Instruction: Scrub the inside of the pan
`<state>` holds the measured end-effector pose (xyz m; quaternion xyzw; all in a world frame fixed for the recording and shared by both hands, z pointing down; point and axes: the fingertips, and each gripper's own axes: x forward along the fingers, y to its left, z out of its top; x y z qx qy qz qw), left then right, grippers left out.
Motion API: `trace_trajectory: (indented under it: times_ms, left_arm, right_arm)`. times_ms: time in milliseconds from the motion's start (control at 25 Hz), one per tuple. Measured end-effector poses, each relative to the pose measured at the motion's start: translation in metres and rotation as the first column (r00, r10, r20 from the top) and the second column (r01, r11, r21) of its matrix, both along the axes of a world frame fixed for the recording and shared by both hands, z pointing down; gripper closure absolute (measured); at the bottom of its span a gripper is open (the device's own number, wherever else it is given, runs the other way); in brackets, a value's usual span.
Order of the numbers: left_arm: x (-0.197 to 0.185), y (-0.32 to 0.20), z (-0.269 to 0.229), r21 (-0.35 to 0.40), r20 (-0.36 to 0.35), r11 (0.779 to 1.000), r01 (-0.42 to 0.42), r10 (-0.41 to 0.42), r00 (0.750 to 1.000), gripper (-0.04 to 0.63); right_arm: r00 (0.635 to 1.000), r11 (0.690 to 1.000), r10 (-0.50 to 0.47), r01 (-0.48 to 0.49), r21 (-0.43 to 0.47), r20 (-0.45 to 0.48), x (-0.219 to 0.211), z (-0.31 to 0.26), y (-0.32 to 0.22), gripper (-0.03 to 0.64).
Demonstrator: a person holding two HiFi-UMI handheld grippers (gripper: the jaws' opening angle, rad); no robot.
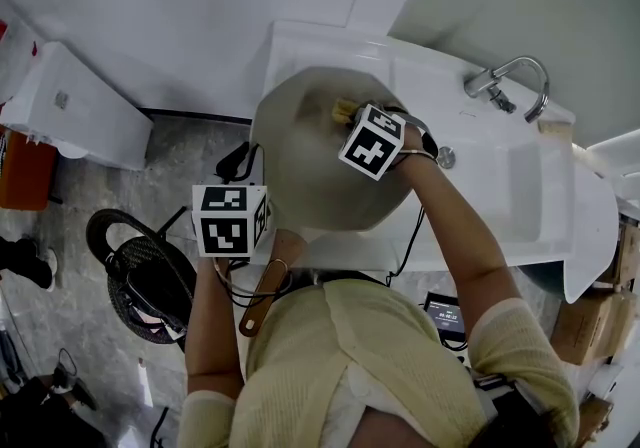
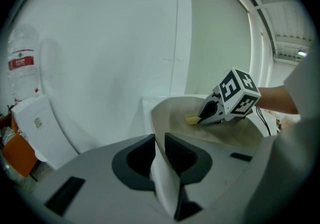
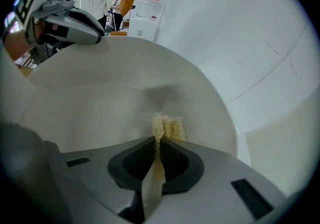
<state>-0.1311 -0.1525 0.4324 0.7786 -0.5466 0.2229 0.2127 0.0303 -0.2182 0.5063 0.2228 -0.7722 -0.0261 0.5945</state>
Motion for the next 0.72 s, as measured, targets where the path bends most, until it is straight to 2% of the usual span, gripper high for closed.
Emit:
trace_trajectory:
  times_ms: [400,720]
  left_arm:
    - [0.000,0.000,0.001,0.001,-0.005,1.000,0.004,-0.004,1.000,0.485]
    - [-0.001,0.000,0.000,0.001,-0.004,1.000,0.004,-0.004,1.000,0.485]
  right_arm:
    - [0.999,0.992,0.046,-0.043,-0.118,0.023,-0.005,0.007,0.015,0.571]
    - [0.993,0.974,0.099,-0.082,-0.213,0.068,-0.006,0.004,0.029,0.571]
